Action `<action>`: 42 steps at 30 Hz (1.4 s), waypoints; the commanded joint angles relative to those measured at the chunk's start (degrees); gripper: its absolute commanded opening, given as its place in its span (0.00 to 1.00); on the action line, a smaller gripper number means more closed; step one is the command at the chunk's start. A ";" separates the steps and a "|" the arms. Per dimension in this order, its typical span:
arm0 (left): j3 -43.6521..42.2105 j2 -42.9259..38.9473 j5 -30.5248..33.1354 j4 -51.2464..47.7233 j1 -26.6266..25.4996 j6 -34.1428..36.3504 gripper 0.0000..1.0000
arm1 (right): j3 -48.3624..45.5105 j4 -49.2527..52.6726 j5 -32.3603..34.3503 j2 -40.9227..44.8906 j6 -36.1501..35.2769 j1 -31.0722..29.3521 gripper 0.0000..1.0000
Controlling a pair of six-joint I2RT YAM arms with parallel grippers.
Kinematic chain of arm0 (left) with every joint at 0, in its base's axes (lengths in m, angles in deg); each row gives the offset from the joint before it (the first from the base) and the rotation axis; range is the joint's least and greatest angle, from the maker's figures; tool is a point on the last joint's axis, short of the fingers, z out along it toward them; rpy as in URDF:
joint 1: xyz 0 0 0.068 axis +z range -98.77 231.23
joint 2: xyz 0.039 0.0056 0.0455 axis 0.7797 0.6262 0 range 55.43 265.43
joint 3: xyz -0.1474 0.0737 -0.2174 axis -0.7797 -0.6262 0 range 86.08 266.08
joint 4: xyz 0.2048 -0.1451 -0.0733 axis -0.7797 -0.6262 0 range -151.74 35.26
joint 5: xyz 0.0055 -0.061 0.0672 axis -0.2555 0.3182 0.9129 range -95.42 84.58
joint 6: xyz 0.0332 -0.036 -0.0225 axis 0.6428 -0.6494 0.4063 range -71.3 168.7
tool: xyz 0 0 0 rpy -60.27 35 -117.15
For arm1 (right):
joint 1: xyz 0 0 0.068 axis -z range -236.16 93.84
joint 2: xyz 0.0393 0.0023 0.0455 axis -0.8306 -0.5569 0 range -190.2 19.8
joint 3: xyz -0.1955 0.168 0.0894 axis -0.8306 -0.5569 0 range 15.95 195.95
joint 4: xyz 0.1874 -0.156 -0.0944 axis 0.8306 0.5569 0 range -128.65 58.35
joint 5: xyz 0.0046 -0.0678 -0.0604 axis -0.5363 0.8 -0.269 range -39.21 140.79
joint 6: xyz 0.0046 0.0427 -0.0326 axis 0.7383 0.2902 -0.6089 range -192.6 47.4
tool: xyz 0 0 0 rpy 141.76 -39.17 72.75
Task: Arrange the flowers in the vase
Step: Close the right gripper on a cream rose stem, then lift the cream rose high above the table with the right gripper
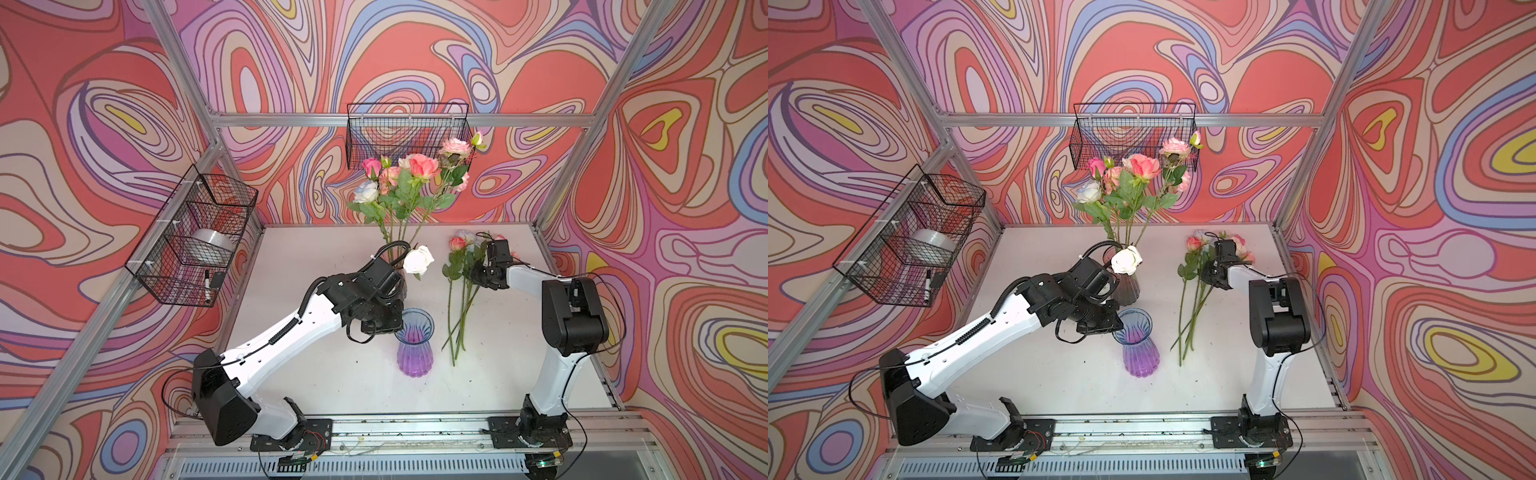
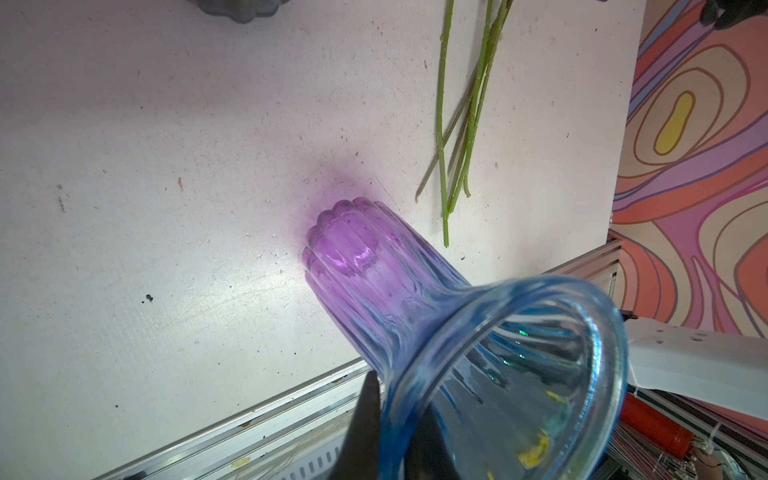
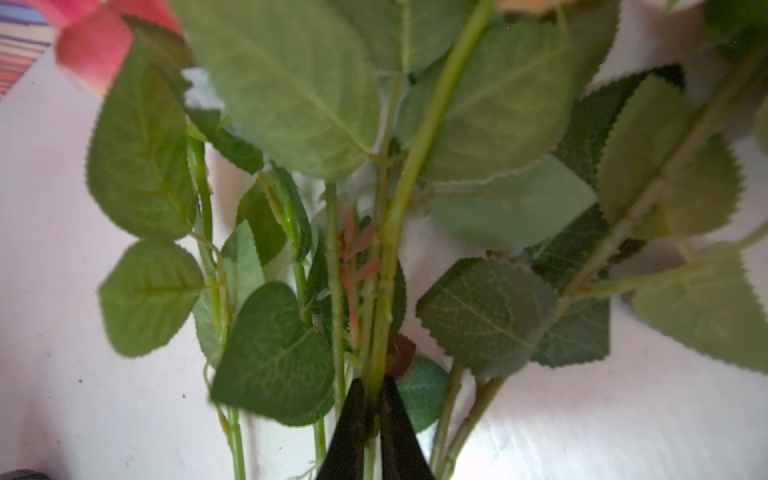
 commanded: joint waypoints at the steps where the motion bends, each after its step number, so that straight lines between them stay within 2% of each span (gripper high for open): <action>1: 2.99 0.50 -1.61 -1.32 -0.60 -0.14 0.11 | 0.07 -0.59 0.24 -0.26 0.31 0.38 0.00; 4: 3.60 1.02 -1.91 -1.44 -0.67 0.04 0.17 | -0.74 -0.89 0.89 1.89 0.16 0.37 0.00; 15: 1.78 0.81 -2.26 -0.86 -1.24 0.39 0.23 | -3.09 1.29 4.42 13.20 -0.97 0.37 0.00; 20: 0.39 -1.23 -0.97 -1.47 -1.20 1.00 0.37 | -3.42 3.48 6.37 15.90 -1.60 0.38 0.00; 22: -0.74 -2.90 0.25 -2.06 -1.18 1.50 0.47 | -5.16 3.16 7.95 17.86 -1.57 0.38 0.00; 24: -1.88 -4.56 1.31 -2.81 -1.25 1.95 0.51 | -6.02 4.78 8.87 19.87 -1.70 0.38 0.00; 29: -5.01 -8.72 3.92 -4.90 -1.22 3.57 0.61 | -5.34 12.80 16.05 23.24 -3.07 -0.29 0.00; 31: -5.64 -10.07 4.86 -5.79 -1.24 4.36 0.64 | -3.24 15.35 18.39 22.60 -4.79 -0.37 0.00; 34: -7.33 -11.74 6.15 -5.27 -1.24 4.79 0.66 | 4.05 20.59 17.65 17.76 -5.74 -1.14 0.00; 38: -9.34 -13.30 6.09 -3.00 -1.19 4.88 0.68 | 9.80 22.58 18.17 10.94 -6.39 -7.43 0.00; 42: -12.11 -15.18 5.78 0.14 -1.09 4.31 0.70 | 9.95 23.42 17.82 4.90 -6.51 -8.88 0.00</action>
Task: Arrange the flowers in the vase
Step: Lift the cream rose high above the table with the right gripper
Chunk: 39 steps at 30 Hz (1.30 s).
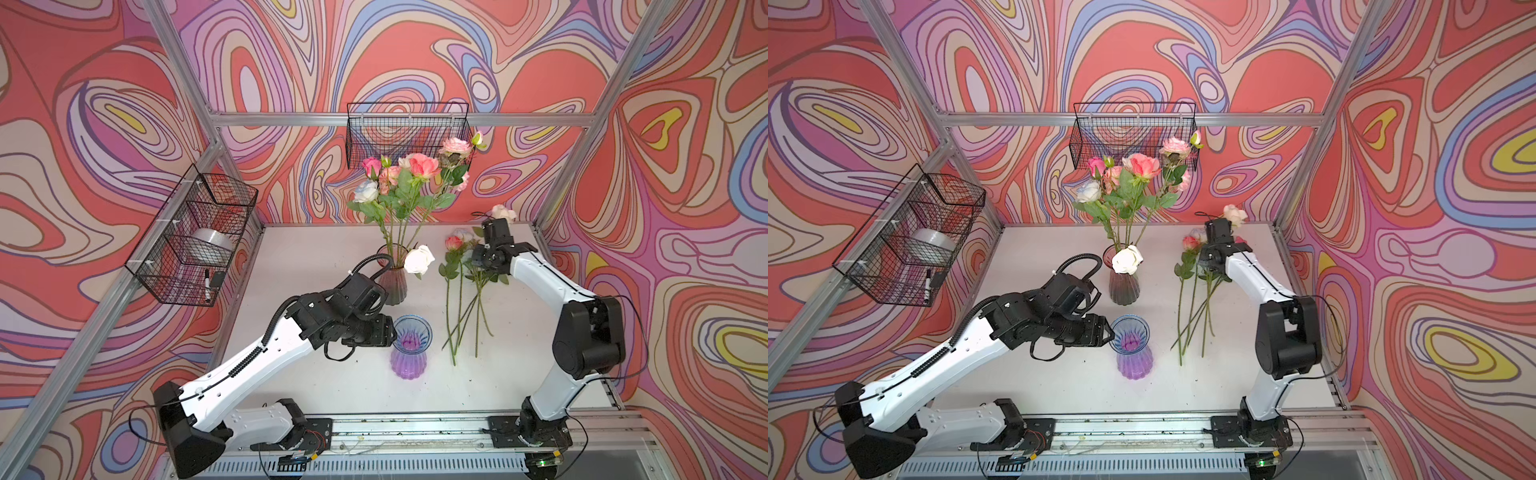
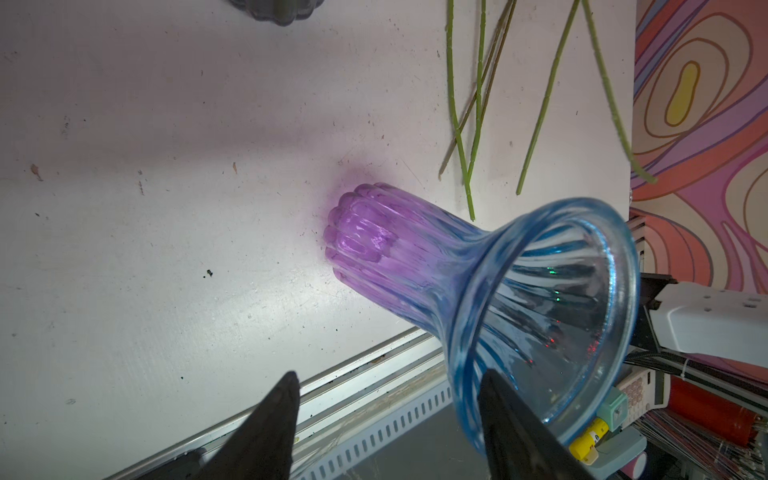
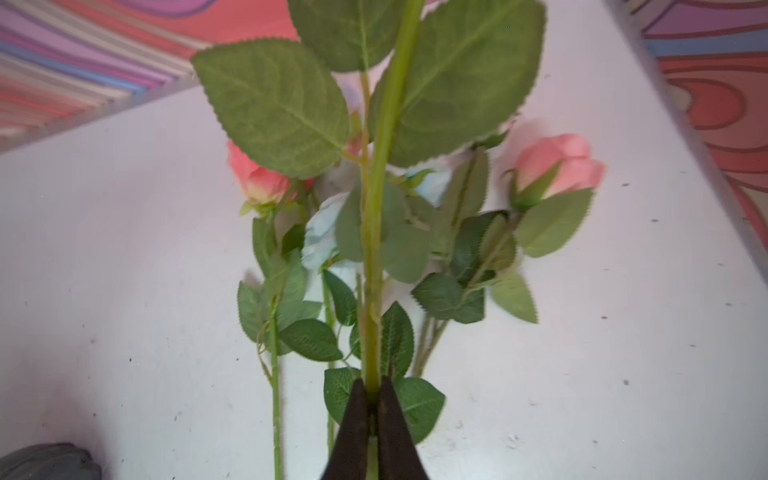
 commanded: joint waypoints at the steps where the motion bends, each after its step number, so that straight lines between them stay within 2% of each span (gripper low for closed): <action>1: -2.67 -1.61 1.01 0.85 -0.06 0.41 0.70 | -2.08 4.04 2.41 -3.35 -0.96 -0.20 0.00; 9: -3.91 -2.93 -1.54 2.29 -0.02 1.55 0.71 | -7.47 0.94 3.55 -4.33 -1.11 0.67 0.00; 14: -1.42 -4.31 -0.64 -0.04 -0.06 3.07 0.83 | -6.73 2.25 5.45 -3.80 -2.16 1.80 0.00; 17: -0.66 -5.72 -0.54 -1.07 -0.04 3.27 0.83 | -8.30 0.76 5.28 0.07 -2.17 1.89 0.00; 25: 0.05 -7.30 -0.37 -3.26 -0.07 4.93 0.86 | -6.68 4.85 4.03 7.90 -2.58 1.87 0.00; 28: -0.04 -7.80 -0.25 -3.51 -0.03 5.23 0.86 | -7.85 4.18 2.91 12.68 -2.25 1.84 0.00; 32: -1.77 -10.87 2.31 -2.74 -0.05 5.20 0.86 | -12.98 -4.15 -3.72 24.74 -1.69 1.68 0.00; 39: -10.63 -20.47 7.07 3.19 -0.02 3.35 0.85 | -18.45 -15.29 -11.91 42.89 4.19 0.07 0.00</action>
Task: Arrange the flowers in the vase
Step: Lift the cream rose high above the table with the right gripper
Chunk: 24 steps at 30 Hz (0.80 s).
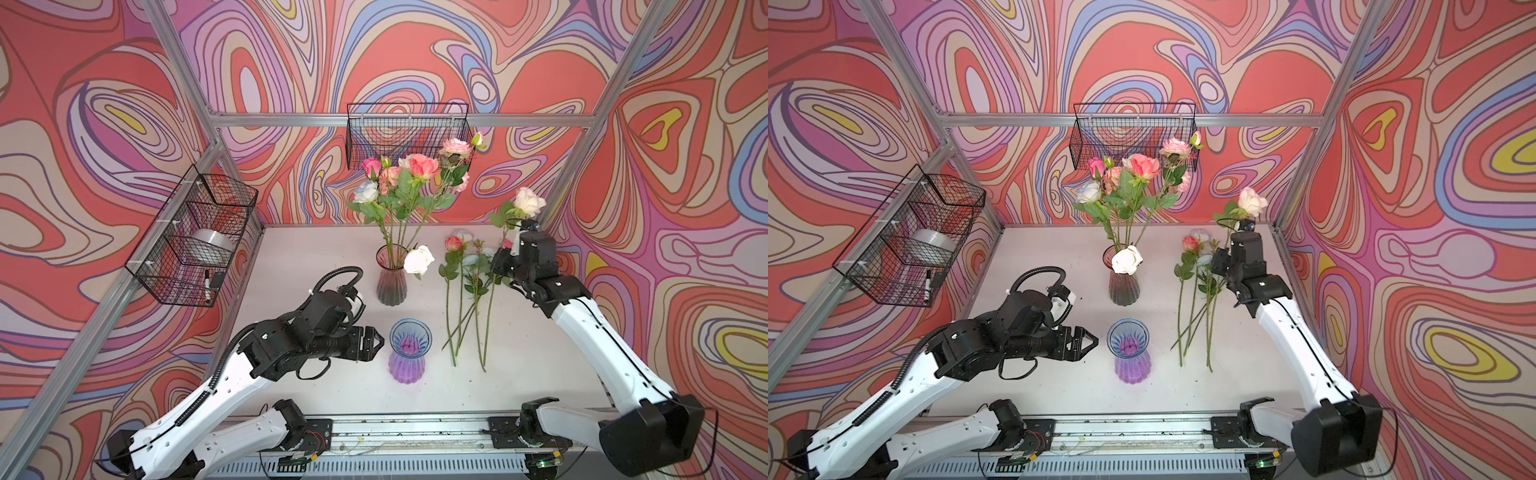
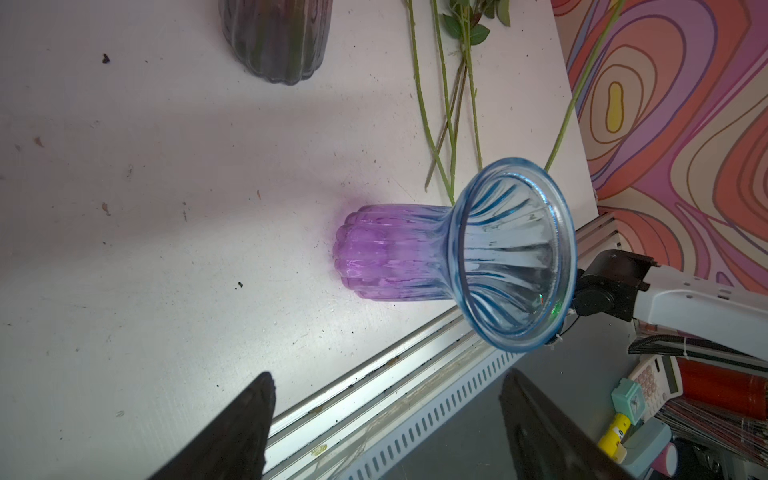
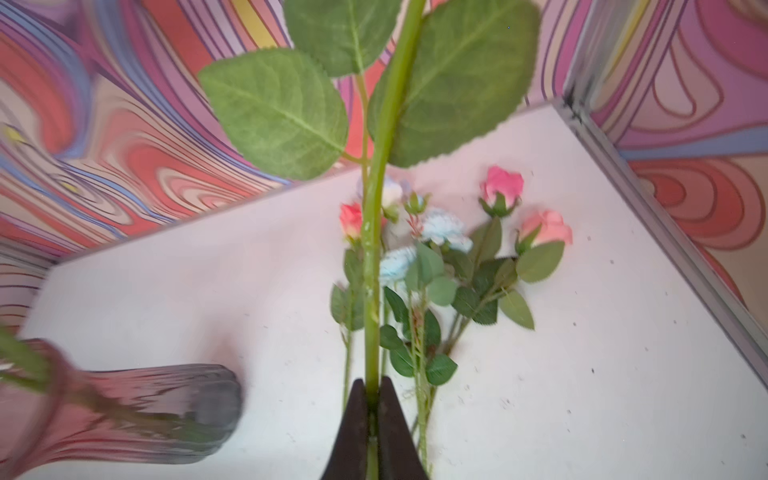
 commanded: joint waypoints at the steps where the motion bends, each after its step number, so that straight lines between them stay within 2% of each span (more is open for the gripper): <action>1: -5.52 -3.53 3.33 3.26 0.00 -1.56 0.84 | -2.44 -8.80 -6.58 6.57 5.38 -1.23 0.00; 4: -12.23 -4.42 2.92 6.64 -0.03 -3.33 0.81 | -3.06 -13.28 -7.52 11.56 9.23 -2.88 0.00; 11: -27.50 -3.29 -2.79 25.05 -0.05 -10.61 0.74 | -2.75 -21.50 -9.35 17.75 16.31 -6.01 0.00; 16: -31.31 -1.13 -4.21 29.70 -0.14 -12.54 0.73 | -0.88 -23.97 -11.66 17.92 18.83 -6.18 0.00; 24: -30.20 8.62 -6.90 37.71 -0.65 -13.39 0.71 | 1.61 -26.63 -14.58 15.25 21.61 -6.83 0.00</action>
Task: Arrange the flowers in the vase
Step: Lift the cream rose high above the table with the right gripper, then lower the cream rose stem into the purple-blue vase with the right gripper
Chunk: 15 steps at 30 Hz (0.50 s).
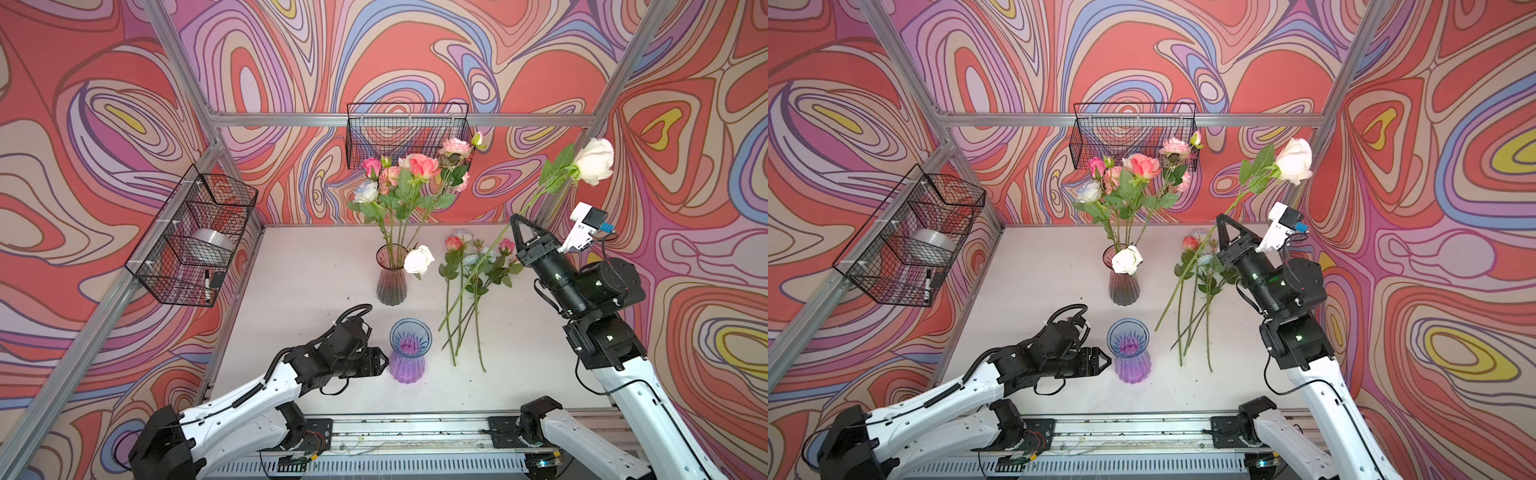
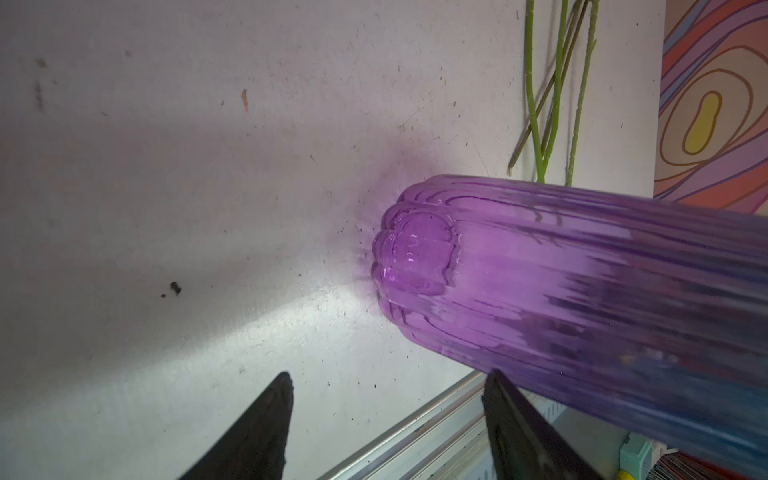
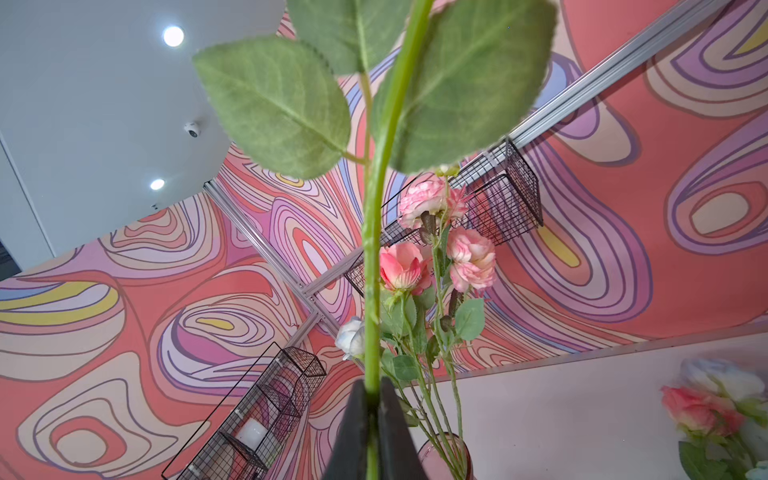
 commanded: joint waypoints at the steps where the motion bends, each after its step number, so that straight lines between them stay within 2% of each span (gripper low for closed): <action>1: 1.31 3.45 -1.79 5.56 -0.68 -1.02 0.71 | 1.78 -2.52 -2.23 -0.72 1.81 -0.86 0.00; 15: 8.33 12.23 -3.27 9.14 -0.94 1.60 0.70 | -0.68 -1.43 -1.90 -2.86 -1.95 -4.90 0.00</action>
